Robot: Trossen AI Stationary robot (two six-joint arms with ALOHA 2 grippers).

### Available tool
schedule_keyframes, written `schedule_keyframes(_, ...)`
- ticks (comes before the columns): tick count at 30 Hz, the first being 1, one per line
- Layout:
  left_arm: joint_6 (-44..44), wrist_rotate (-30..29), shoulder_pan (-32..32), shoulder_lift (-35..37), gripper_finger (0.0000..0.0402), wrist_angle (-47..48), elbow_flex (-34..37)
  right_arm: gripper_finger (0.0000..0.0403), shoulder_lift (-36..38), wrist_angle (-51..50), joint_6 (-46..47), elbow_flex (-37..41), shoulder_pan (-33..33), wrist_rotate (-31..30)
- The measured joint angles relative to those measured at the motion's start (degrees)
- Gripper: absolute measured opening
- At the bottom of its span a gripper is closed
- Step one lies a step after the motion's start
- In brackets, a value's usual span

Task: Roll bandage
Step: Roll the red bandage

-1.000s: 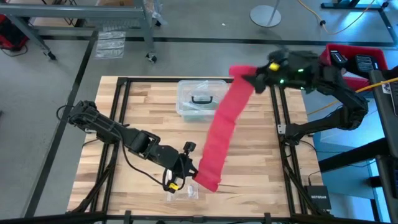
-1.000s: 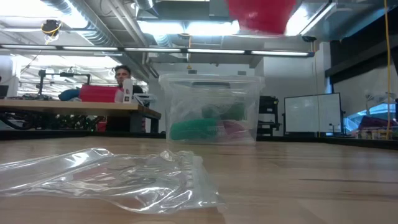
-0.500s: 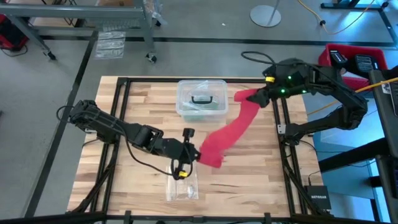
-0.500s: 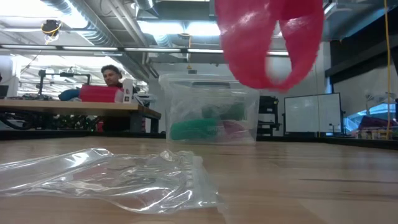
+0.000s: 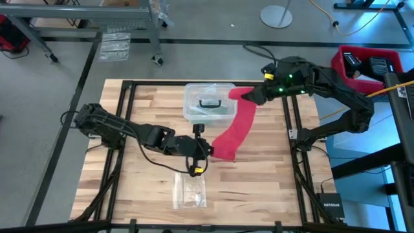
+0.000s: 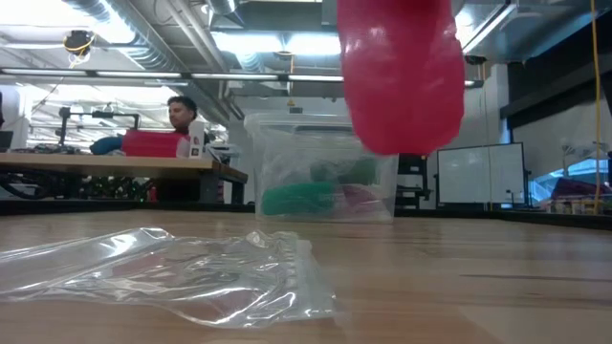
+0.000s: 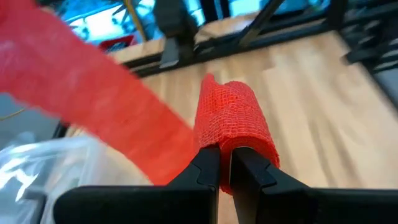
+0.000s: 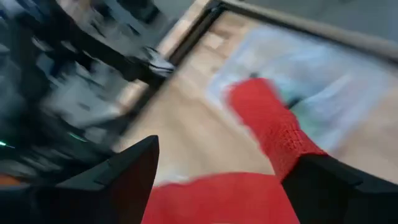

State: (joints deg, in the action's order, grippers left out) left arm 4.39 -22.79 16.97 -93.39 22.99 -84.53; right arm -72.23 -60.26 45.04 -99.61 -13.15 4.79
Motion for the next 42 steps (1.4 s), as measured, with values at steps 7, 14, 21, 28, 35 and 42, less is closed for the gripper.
schedule_keyframes(7,0.22,-5.64,-1.46,-2.48,0.0012,2.81,0.01,0.0314,-0.76,28.95,9.79,-0.03,3.27,25.29)
schedule_keyframes(14,-1.29,-11.35,-1.55,-2.51,0.0012,8.78,0.0,0.0314,-0.27,44.16,16.93,-3.9,4.5,32.28)
schedule_keyframes(21,-3.76,-11.48,-1.21,-2.51,0.0012,13.95,0.01,0.0314,-0.3,43.67,13.5,-7.32,4.47,30.45)
schedule_keyframes(28,1.26,-4.73,1.92,-2.51,0.0012,5.48,0.01,0.0314,-0.59,27.51,1.25,-7.37,-0.15,24.02)
schedule_keyframes(35,2.72,1.23,4.62,-2.53,0.0012,3.94,0.0,0.0314,-3.5,-1.88,-23.4,-7.26,-3.13,-1.62)
schedule_keyframes(42,0.04,1.25,5.57,-2.55,0.0012,7.21,0.02,0.0314,-6.21,-25.93,-30.54,-7.21,-3.1,-28.02)
